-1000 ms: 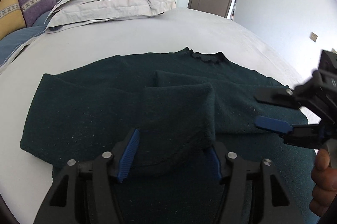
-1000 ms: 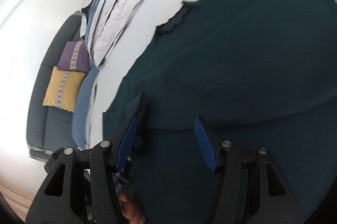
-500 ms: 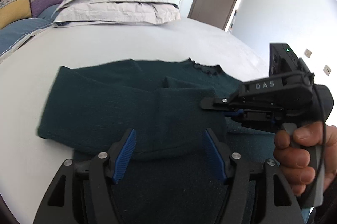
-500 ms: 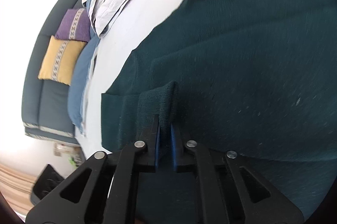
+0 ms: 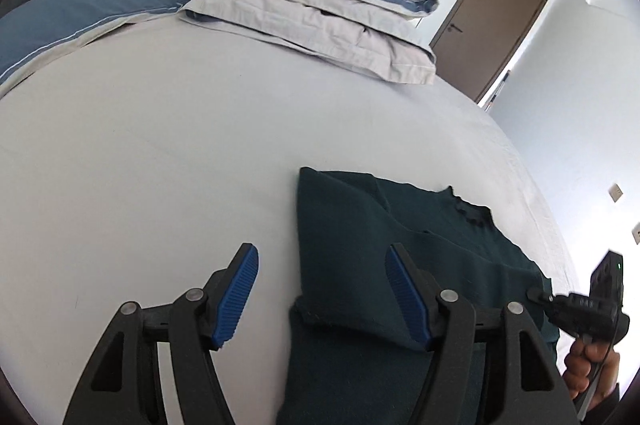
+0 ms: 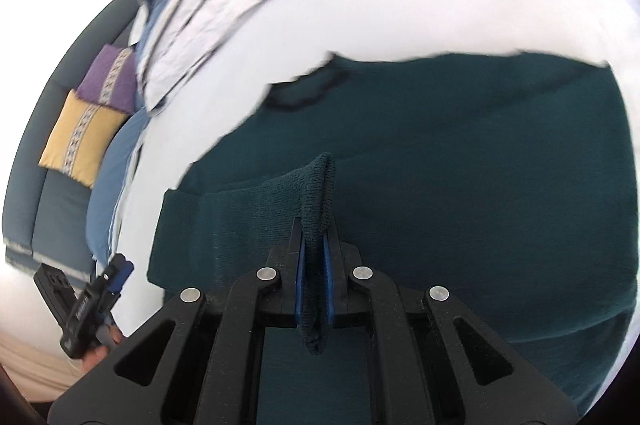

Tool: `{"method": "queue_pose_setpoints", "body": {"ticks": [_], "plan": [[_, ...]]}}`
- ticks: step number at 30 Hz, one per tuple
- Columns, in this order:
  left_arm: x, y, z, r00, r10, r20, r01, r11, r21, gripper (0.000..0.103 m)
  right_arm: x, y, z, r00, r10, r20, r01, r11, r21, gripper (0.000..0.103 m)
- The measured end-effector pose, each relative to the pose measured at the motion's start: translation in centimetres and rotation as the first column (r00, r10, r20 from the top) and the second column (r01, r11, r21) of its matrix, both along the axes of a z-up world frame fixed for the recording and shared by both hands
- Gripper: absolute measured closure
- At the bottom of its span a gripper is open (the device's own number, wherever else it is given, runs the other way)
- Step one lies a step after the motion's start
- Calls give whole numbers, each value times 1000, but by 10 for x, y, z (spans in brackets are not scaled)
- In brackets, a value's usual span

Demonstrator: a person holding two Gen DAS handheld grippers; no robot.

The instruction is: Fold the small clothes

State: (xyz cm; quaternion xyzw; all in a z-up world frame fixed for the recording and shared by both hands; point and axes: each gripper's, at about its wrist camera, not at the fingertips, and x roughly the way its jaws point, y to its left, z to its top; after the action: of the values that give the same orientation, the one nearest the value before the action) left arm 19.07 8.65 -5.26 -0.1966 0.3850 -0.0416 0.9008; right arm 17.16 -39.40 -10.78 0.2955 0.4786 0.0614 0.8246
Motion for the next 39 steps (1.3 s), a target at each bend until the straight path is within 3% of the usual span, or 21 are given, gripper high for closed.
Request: {"method": "queue_pose_setpoints", "body": {"ticks": [6, 11, 15, 17, 20, 24, 31, 33, 36, 39], "plan": [[46, -14, -19, 996, -26, -87, 32, 996, 78, 36, 3, -10, -19, 1000, -9, 20, 10, 1000, -15, 97], [73, -22, -23, 995, -31, -93, 47, 985, 169, 37, 8, -4, -7, 997, 29, 69, -24, 997, -79, 97], [91, -26, -34, 992, -35, -124, 61, 976, 210, 49, 7, 1, 9, 994, 47, 102, -35, 993, -115, 97], [97, -30, -47, 989, -43, -145, 76, 970, 232, 50, 9, -3, 3, 997, 38, 72, -30, 993, -115, 97], [98, -31, -54, 990, -44, -130, 75, 967, 242, 49, 9, -13, -20, 1000, 12, -3, -12, 993, -114, 97], [100, -31, -49, 990, -56, -133, 88, 965, 249, 50, 2, -26, -34, 999, -34, 20, 35, 999, -17, 97], [106, -8, -47, 993, 3, -120, 25, 971, 236, 50, -6, -15, -22, 999, -34, -8, 34, 998, -50, 90], [109, -13, -51, 992, -4, -125, 38, 963, 268, 49, -10, -11, -21, 1000, -22, -4, 21, 997, -78, 89], [117, -18, -53, 990, -13, -139, 54, 952, 302, 49, -13, -7, -24, 1000, -1, 3, 1, 990, -143, 95], [122, -17, -58, 990, -16, -140, 59, 949, 310, 48, -16, -15, -28, 1000, -27, 5, 27, 990, -139, 97]]}}
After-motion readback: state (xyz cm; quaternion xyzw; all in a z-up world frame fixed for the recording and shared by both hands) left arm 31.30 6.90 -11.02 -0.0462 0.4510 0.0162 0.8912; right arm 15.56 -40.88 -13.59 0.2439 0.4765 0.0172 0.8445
